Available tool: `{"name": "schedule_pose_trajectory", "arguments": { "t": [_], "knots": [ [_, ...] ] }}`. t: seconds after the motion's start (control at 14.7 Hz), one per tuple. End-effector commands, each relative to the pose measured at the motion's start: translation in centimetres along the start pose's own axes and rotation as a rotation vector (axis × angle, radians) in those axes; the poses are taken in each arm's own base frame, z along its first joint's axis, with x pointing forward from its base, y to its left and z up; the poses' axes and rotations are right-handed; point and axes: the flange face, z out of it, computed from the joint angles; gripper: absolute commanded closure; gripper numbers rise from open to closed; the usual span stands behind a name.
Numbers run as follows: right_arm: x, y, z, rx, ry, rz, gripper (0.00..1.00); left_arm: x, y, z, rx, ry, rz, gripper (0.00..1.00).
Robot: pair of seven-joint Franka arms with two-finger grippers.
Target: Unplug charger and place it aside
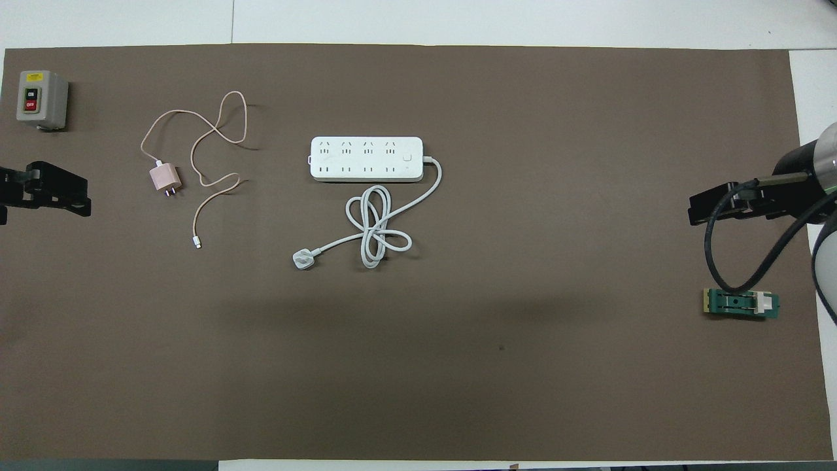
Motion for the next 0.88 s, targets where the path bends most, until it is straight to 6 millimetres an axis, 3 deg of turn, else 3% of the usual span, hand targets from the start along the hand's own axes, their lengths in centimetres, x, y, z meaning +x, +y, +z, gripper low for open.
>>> {"name": "schedule_pose_trajectory", "arguments": {
  "t": [0.0, 0.27, 0.82],
  "knots": [
    [-0.6, -0.1, 0.0, 0.013, 0.000, 0.017, 0.00, -1.3, -0.2, -0.6, 0.008, -0.011, -0.018, 0.00],
    [-0.6, -0.1, 0.0, 0.013, 0.000, 0.017, 0.00, -1.4, -0.7, -0.3, -0.003, -0.019, -0.015, 0.00],
    [-0.6, 0.0, -0.2, 0.014, 0.004, 0.017, 0.00, -1.6, 0.9, -0.5, -0.012, -0.019, 0.021, 0.00]
  ]
}}
